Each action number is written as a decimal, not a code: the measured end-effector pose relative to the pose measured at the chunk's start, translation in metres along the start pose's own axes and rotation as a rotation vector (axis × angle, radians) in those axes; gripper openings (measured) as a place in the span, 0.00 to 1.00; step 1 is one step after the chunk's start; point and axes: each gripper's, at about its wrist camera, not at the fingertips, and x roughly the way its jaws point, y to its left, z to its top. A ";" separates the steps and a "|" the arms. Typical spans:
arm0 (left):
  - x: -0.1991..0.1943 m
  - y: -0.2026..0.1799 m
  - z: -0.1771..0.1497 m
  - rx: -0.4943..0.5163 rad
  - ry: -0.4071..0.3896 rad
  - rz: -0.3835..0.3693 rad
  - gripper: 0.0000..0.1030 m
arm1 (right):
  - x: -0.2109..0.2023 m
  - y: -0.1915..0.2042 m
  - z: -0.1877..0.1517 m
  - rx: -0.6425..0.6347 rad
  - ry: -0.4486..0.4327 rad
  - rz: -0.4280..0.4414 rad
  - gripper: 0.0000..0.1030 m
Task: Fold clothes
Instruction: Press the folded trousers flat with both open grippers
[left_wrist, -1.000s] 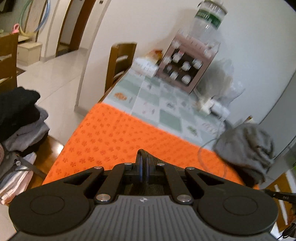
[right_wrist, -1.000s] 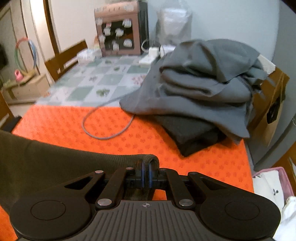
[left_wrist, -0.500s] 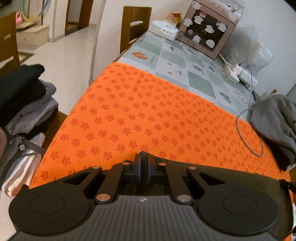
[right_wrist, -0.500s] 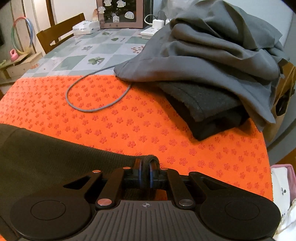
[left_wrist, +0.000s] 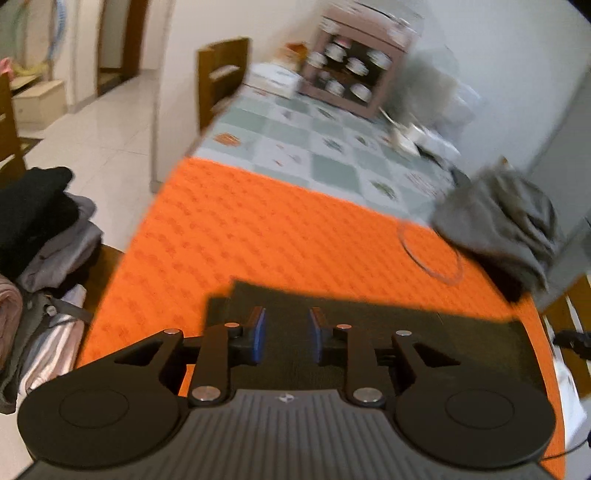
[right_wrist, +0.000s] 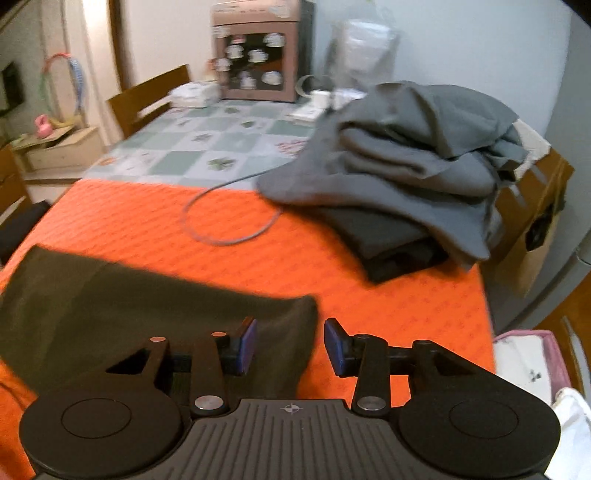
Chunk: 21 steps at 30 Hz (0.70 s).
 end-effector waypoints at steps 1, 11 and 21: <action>-0.001 -0.006 -0.007 0.024 0.007 -0.008 0.32 | -0.004 0.007 -0.007 -0.015 0.000 0.014 0.42; 0.023 -0.012 -0.070 0.127 0.133 -0.006 0.33 | 0.010 0.049 -0.076 -0.116 0.111 0.008 0.40; 0.004 -0.032 -0.061 0.186 0.078 -0.039 0.33 | -0.002 0.048 -0.073 -0.102 0.070 0.008 0.38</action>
